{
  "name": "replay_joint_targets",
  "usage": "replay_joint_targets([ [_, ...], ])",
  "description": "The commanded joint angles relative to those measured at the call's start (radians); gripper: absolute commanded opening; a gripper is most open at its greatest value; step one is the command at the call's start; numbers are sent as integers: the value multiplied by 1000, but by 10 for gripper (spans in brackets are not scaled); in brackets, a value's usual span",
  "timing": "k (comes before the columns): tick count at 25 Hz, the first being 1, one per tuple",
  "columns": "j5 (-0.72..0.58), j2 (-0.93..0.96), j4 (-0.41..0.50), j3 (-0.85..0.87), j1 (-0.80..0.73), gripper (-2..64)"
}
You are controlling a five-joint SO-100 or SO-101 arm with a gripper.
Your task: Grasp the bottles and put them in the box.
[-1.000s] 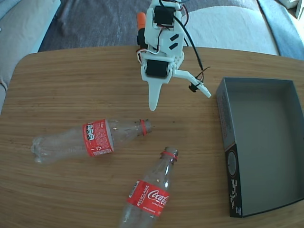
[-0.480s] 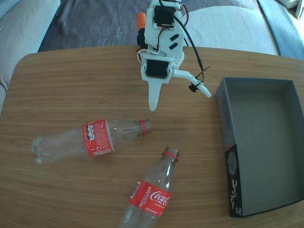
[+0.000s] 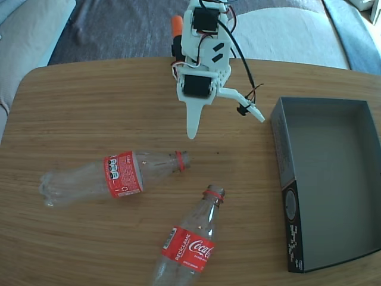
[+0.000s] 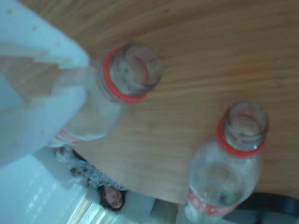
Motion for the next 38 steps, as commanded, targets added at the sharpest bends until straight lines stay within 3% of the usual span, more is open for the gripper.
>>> replay_joint_targets([
  [1, 3, 6, -3, -15, -3, -2],
  [5, 0, -18, -3, -80, -2, -2],
  [10, -2, -212, -3, -216, 8, -2],
  [20, -6, -692, 11, -721, -71, 2],
  [24, -133, -847, 55, -922, -178, 6],
  [29, -295, -968, 84, -1022, -193, 121],
  [35, -465, -1039, 130, -1046, -201, 356],
  [38, -563, -1088, 172, -1103, -232, 396],
])
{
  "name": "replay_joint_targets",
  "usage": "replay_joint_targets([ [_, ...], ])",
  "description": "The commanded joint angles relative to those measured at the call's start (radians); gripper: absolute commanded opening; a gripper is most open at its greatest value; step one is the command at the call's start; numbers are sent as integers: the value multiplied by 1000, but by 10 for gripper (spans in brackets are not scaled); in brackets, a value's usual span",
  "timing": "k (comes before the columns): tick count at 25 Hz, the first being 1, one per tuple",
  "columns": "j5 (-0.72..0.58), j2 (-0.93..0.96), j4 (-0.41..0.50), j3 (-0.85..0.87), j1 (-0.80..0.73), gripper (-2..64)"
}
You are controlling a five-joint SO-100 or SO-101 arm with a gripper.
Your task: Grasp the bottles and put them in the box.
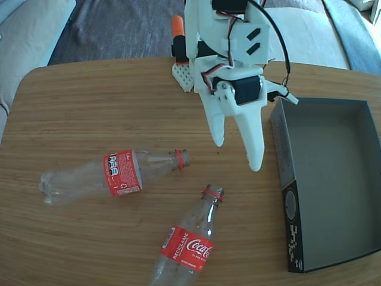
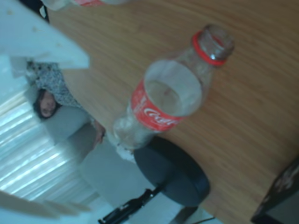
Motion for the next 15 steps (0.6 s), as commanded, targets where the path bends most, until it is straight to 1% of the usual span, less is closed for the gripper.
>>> replay_joint_targets([
  [1, -92, -38, 34, -106, -34, 396],
  [5, -178, -158, 110, -215, -63, 396],
  [12, -181, -402, 305, -420, -52, 398],
  [15, -189, -489, 351, -480, -41, 403],
])
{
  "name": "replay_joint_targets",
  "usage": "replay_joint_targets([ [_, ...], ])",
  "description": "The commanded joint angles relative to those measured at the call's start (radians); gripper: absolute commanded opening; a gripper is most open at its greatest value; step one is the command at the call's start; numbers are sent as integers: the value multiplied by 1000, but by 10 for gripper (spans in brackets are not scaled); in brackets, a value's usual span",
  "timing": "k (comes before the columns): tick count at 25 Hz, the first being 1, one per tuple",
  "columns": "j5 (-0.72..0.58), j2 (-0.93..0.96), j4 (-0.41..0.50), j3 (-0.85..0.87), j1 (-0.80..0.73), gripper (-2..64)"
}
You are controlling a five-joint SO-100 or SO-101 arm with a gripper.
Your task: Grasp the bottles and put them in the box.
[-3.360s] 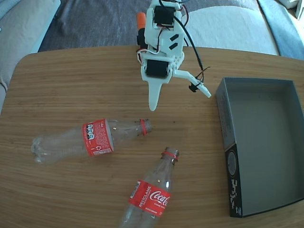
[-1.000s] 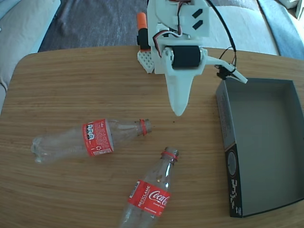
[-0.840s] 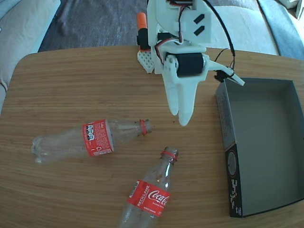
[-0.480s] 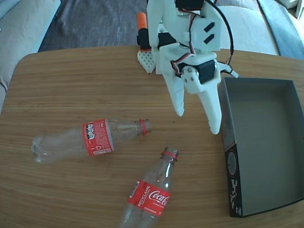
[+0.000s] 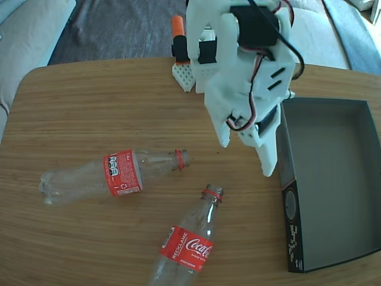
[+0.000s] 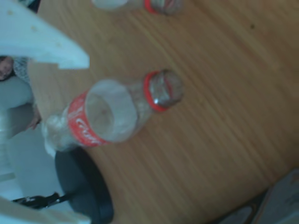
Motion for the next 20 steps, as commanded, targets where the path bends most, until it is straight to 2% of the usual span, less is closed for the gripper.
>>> replay_joint_targets([
  [1, -5, -44, 17, -97, 9, 403],
  [7, -12, -161, 17, -181, 11, 403],
  [20, -350, -322, 5, -183, 100, 398],
])
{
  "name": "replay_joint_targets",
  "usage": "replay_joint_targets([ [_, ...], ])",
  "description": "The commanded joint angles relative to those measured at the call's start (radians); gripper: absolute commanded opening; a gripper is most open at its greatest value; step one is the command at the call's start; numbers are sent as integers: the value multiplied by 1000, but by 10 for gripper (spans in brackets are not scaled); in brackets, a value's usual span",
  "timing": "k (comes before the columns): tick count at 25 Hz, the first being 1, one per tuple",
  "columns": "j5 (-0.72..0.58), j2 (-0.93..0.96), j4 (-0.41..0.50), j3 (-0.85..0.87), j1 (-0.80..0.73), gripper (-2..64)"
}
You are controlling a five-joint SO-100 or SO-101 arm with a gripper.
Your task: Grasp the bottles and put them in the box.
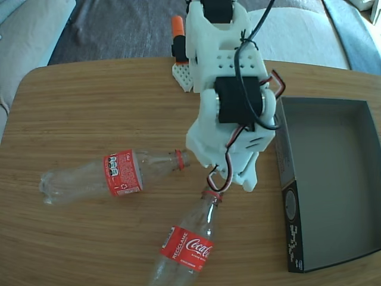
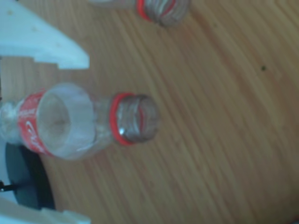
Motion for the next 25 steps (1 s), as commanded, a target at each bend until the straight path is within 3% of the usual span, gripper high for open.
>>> replay_joint_targets([
  [1, -54, -8, -2, -52, 2, 403],
  [9, -75, -172, -5, -167, 78, 403],
  [13, -66, -247, -86, -230, 107, 403],
  [17, -23, -268, -152, -236, 117, 403],
  [25, 25, -268, -141, -189, 60, 403],
])
